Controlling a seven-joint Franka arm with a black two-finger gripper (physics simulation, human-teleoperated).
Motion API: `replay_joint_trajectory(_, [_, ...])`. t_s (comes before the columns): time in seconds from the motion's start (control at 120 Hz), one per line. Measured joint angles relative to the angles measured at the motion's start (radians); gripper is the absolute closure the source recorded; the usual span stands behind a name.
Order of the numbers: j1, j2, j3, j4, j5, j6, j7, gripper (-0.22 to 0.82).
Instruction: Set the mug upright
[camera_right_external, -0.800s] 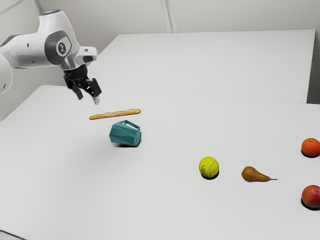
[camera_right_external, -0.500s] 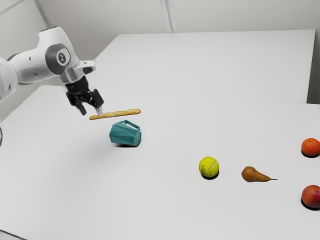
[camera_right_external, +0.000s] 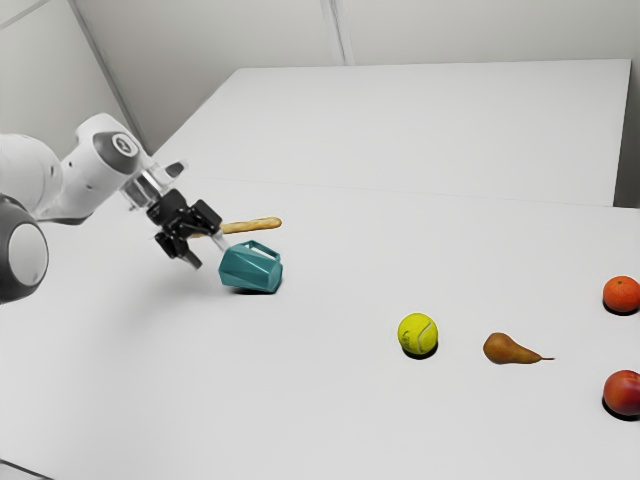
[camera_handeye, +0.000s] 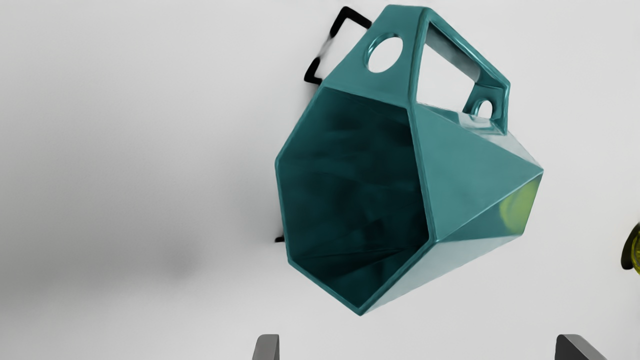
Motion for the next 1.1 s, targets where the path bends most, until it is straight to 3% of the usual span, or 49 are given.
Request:
replay_joint_trajectory(0.375, [0.014, 0.123, 0.000, 0.097, -0.158, -0.068, 0.038, 0.00])
replay_joint_trajectory(0.5, [0.006, 0.125, 0.000, 0.088, -0.186, -0.075, 0.046, 0.07])
replay_joint_trajectory(0.642, [-0.002, 0.123, 0.000, 0.075, -0.197, -0.076, 0.054, 0.20])
replay_joint_trajectory(0.85, [-0.001, 0.115, 0.000, 0.072, -0.202, -0.076, 0.063, 0.54])
replay_joint_trajectory(1.1, [-0.004, 0.090, -0.001, 0.056, -0.235, -0.080, 0.067, 0.72])
